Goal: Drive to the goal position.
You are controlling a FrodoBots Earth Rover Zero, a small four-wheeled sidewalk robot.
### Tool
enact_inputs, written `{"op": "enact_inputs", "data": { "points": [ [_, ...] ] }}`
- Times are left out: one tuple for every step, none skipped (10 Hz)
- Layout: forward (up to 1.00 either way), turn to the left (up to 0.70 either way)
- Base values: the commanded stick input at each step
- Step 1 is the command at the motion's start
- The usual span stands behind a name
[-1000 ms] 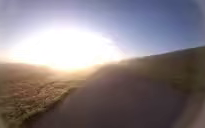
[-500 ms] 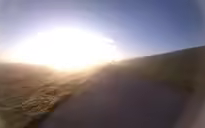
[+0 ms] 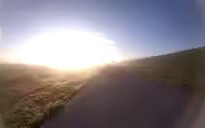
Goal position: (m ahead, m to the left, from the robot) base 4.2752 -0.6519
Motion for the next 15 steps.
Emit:
{"op": "enact_inputs", "data": {
  "points": [
    [1.00, 0.00],
    [1.00, 0.00],
    [1.00, 0.00],
    [1.00, 0.00],
    [1.00, 0.00],
    [1.00, 0.00],
    [1.00, 0.00],
    [1.00, 0.00],
    [1.00, 0.00],
    [1.00, 0.00],
    [1.00, 0.00],
    [1.00, -0.37],
    [1.00, -0.28],
    [1.00, -0.19],
    [1.00, -0.11]
  ]
}}
